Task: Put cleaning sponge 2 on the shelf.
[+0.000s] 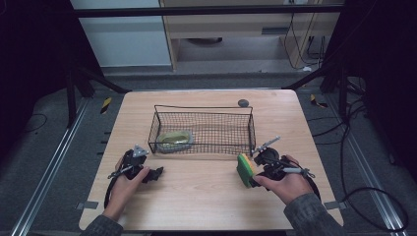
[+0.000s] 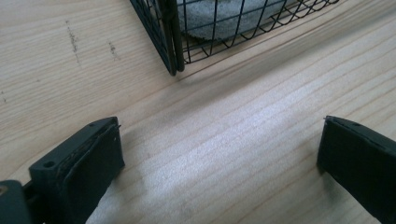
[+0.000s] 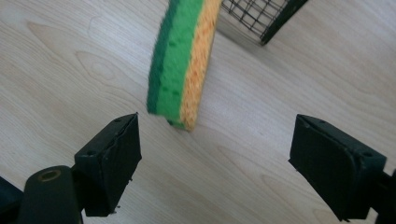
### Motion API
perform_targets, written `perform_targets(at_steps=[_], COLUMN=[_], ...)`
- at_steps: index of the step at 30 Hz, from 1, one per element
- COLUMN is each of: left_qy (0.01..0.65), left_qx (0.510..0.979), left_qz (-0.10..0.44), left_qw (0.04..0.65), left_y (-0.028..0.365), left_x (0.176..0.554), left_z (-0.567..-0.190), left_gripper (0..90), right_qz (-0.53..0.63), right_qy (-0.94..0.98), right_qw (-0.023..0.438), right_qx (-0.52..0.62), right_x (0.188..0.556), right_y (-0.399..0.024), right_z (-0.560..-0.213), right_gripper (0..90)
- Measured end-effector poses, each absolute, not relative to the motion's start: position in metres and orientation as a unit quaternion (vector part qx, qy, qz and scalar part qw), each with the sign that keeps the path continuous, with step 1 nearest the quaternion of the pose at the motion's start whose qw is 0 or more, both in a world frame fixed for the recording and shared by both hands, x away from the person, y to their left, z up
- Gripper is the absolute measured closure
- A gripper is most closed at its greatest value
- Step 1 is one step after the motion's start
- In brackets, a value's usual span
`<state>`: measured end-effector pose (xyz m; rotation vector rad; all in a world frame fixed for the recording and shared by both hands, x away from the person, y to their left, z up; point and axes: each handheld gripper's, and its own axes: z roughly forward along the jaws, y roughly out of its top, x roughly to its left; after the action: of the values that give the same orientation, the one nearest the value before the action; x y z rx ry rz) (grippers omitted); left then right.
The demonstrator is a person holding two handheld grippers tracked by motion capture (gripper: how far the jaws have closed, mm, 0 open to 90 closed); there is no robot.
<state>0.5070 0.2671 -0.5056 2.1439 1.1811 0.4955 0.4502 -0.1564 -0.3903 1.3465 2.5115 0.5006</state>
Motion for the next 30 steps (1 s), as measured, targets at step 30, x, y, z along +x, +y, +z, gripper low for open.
perform_targets(at_steps=[30], left_qy=[0.447], left_qx=[0.809], left_qz=[0.193], left_qw=[0.33], left_y=[0.269], left_x=[0.504], left_z=[-0.508], left_gripper=[0.0], right_qz=[0.142], right_qy=[0.869], right_qw=[0.079], right_qx=[0.468], right_x=[0.502], right_y=[-0.121], right_z=[-0.407], right_gripper=[32.4])
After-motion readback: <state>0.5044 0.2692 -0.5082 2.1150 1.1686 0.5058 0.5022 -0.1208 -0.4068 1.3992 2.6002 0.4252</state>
